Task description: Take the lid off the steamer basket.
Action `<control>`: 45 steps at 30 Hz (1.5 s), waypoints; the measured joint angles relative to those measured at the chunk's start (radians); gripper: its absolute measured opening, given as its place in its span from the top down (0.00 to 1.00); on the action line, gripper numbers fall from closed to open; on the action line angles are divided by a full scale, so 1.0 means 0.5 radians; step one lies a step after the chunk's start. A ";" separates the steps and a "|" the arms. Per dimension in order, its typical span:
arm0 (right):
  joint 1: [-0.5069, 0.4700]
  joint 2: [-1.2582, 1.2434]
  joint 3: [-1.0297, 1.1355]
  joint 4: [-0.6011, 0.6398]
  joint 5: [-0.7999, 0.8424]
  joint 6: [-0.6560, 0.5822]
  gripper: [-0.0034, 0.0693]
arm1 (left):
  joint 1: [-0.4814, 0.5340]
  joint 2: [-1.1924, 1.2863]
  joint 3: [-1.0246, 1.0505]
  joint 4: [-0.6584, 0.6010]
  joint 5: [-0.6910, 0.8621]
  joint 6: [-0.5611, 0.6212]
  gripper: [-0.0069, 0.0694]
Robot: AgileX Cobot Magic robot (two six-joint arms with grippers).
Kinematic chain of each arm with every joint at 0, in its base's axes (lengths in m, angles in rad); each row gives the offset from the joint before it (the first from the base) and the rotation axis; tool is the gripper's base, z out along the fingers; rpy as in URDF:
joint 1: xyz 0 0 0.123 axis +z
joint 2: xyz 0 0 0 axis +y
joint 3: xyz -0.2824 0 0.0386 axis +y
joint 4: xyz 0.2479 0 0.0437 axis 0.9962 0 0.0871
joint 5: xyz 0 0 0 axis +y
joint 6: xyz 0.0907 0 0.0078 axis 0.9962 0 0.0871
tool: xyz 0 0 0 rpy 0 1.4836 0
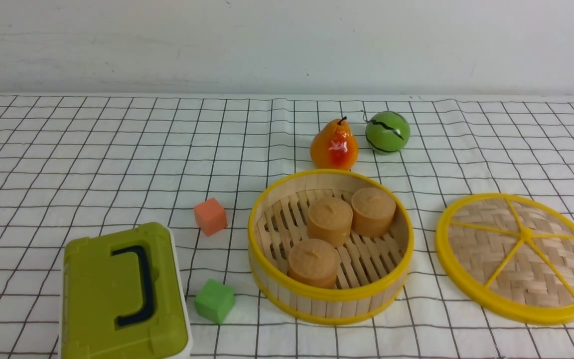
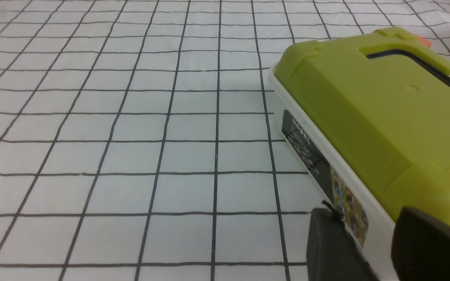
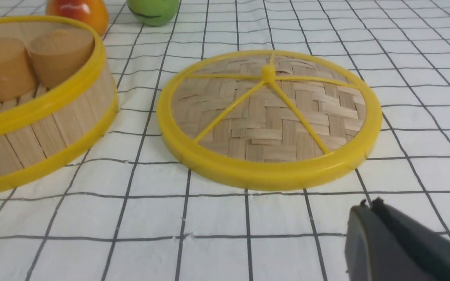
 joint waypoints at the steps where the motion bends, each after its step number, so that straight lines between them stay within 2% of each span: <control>1: -0.002 0.000 -0.004 0.000 0.019 0.002 0.96 | 0.000 0.000 0.000 0.000 0.000 0.000 0.60; 45: -0.004 0.000 -0.012 0.000 0.064 0.004 0.91 | 0.000 0.000 0.000 0.000 0.000 0.000 0.60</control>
